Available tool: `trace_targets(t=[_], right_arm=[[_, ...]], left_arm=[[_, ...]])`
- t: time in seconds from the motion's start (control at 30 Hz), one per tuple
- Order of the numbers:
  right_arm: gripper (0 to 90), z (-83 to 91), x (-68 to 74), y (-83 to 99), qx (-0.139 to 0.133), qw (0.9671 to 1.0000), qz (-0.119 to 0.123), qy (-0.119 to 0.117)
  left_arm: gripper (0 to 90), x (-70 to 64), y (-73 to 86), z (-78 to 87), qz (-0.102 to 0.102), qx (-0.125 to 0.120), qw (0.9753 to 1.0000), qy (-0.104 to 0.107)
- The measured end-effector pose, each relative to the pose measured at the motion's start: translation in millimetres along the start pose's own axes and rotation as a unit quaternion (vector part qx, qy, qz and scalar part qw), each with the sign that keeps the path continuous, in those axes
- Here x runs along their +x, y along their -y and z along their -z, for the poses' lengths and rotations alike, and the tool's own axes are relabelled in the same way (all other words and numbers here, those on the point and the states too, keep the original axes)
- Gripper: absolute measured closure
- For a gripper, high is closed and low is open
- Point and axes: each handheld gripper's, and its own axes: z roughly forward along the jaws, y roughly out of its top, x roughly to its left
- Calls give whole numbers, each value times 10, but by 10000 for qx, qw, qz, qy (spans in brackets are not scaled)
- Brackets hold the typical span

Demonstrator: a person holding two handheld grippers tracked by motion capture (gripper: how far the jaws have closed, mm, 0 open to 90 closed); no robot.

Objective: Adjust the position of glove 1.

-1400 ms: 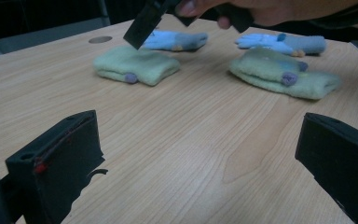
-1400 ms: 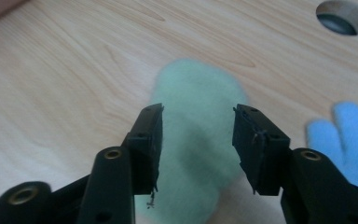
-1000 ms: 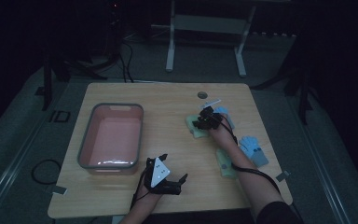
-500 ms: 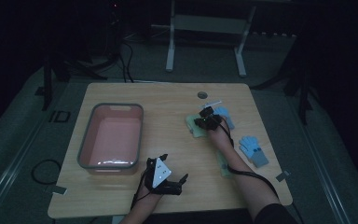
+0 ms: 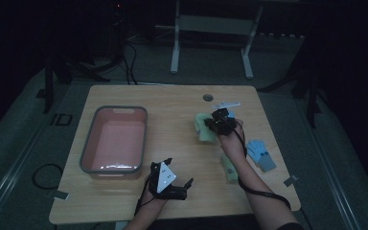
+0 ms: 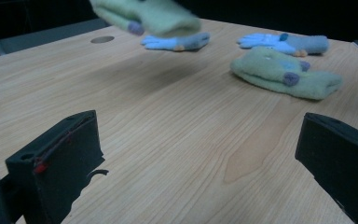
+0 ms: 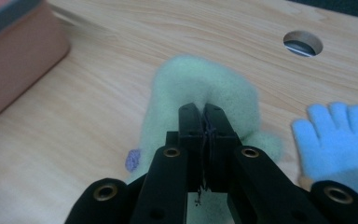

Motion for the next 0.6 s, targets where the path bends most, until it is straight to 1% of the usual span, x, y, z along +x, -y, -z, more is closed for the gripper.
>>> trace_targets(t=[0.13, 0.17, 0.23, 0.27, 0.3, 0.33, 0.37, 0.4, 0.47, 0.5, 0.57, 0.6], right_arm=[[875, 186, 131, 50, -91, 9999, -87, -9], [875, 223, 165, 76, -104, 9999, -117, -29], [875, 278, 234, 148, -114, 9998, -159, 11], [875, 298, 264, 191, -101, 9997, -198, -49], [875, 312, 294, 237, -102, 9997, -228, -25], [875, 312, 294, 237, -102, 9997, -228, -25], [875, 317, 321, 286, -90, 9997, -231, -3], [875, 326, 359, 377, -22, 9994, -339, -69], [875, 328, 404, 460, 36, 9994, -351, -21], [875, 324, 420, 499, 65, 9992, -396, -56], [875, 335, 450, 570, 49, 9991, -427, 58], [875, 333, 459, 602, 75, 9986, -529, -12]], left_arm=[[5, -1, -1, -1, -15, 21, 10000, -5], [5, -1, -1, -1, -17, 27, 10000, -6], [5, -3, -1, -1, -23, 18, 10000, -8], [5, -7, -1, -1, -35, 22, 10000, -38], [5, -12, -1, 1, -47, 18, 10000, -57], [5, -12, -1, 1, -47, 18, 10000, -57], [5, -18, 1, 5, -75, -9, 10000, -48], [5, -17, 2, 6, -72, -20, 10000, -45], [5, -12, 3, 9, -41, -46, 10000, -28], [5, -10, 3, 9, -30, -44, 10000, -28], [5, -10, 2, 7, -43, -33, 10000, -14], [5, -12, 2, 5, -47, -36, 10000, -24]])
